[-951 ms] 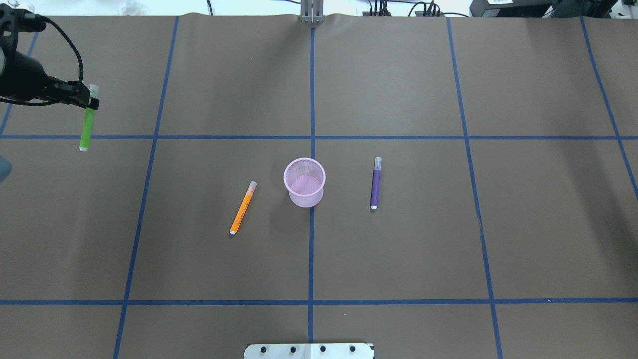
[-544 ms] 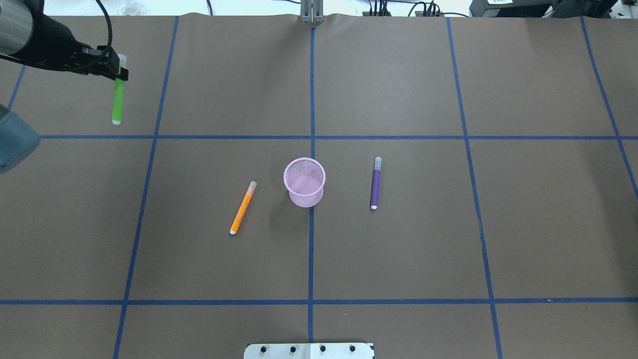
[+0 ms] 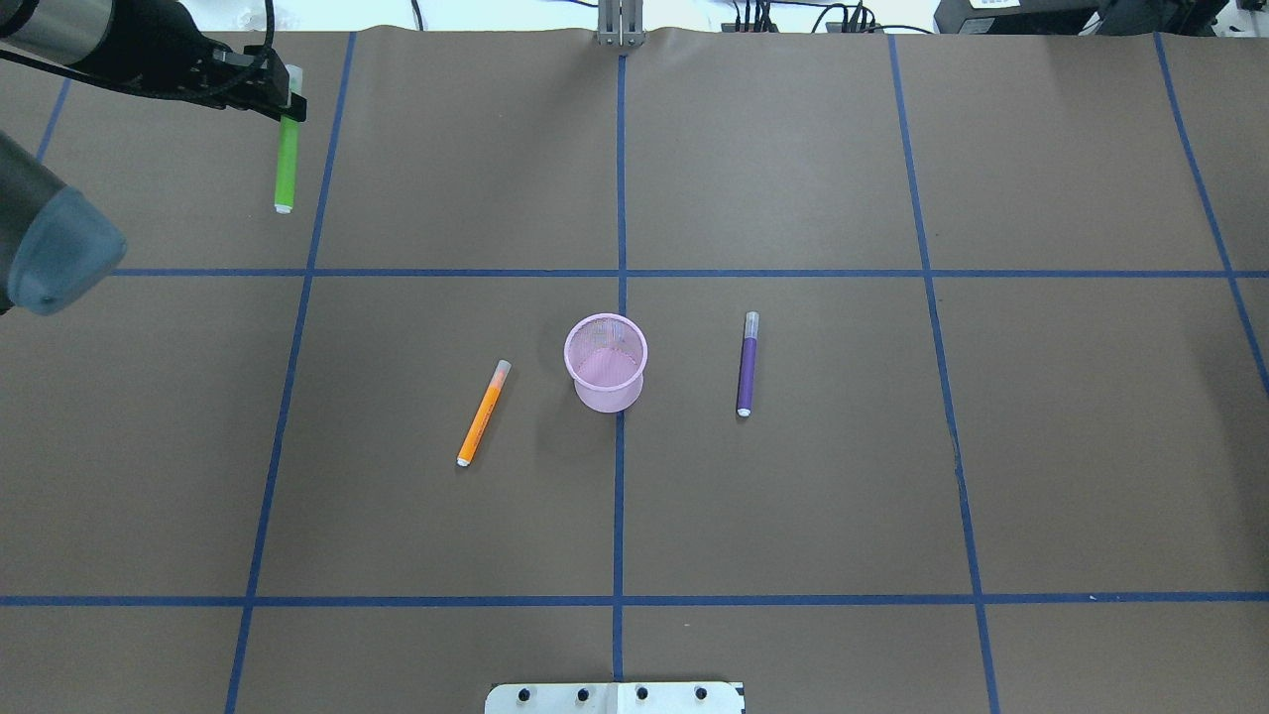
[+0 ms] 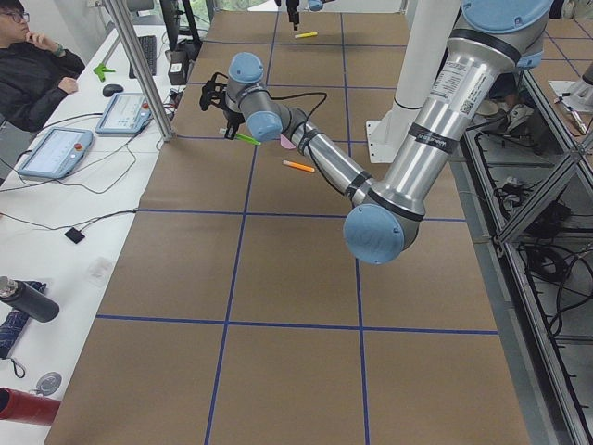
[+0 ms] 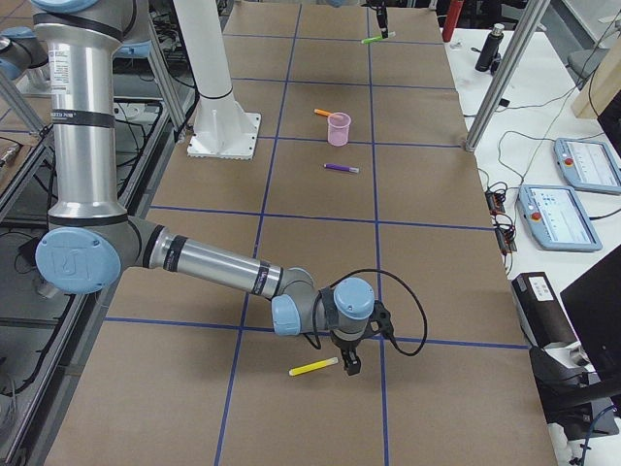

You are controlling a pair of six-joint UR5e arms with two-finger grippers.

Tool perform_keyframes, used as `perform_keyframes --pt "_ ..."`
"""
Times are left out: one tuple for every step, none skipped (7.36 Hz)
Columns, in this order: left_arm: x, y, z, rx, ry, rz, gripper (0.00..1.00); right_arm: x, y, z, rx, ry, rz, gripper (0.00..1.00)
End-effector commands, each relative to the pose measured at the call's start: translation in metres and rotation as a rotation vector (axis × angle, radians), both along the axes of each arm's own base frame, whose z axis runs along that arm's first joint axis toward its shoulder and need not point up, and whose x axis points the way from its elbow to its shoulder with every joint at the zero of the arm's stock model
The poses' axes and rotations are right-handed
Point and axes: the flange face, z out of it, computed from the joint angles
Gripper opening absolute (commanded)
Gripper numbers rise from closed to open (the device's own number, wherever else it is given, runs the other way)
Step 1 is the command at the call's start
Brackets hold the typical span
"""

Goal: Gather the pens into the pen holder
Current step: 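Lift the green marker upright with the left gripper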

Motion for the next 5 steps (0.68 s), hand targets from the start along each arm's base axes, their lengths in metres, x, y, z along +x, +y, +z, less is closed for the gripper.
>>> perform_keyframes --pt "0.028 0.002 -0.011 0.014 -0.011 -0.013 0.00 -0.006 0.006 0.014 -0.005 0.003 -0.013 0.94" --pt "0.028 0.002 -0.013 0.014 -0.008 -0.014 0.00 -0.006 0.009 0.021 -0.022 -0.001 -0.014 0.91" --pt "0.029 0.002 -0.013 0.014 -0.008 -0.014 0.00 -0.008 0.014 0.026 -0.035 -0.002 -0.019 0.90" --pt "0.032 0.003 -0.016 0.018 -0.006 -0.010 0.00 -0.011 0.016 0.028 -0.041 -0.002 -0.027 0.90" --pt "0.048 0.009 -0.022 0.025 -0.002 0.008 0.00 -0.014 0.016 0.029 -0.043 -0.002 -0.033 0.89"
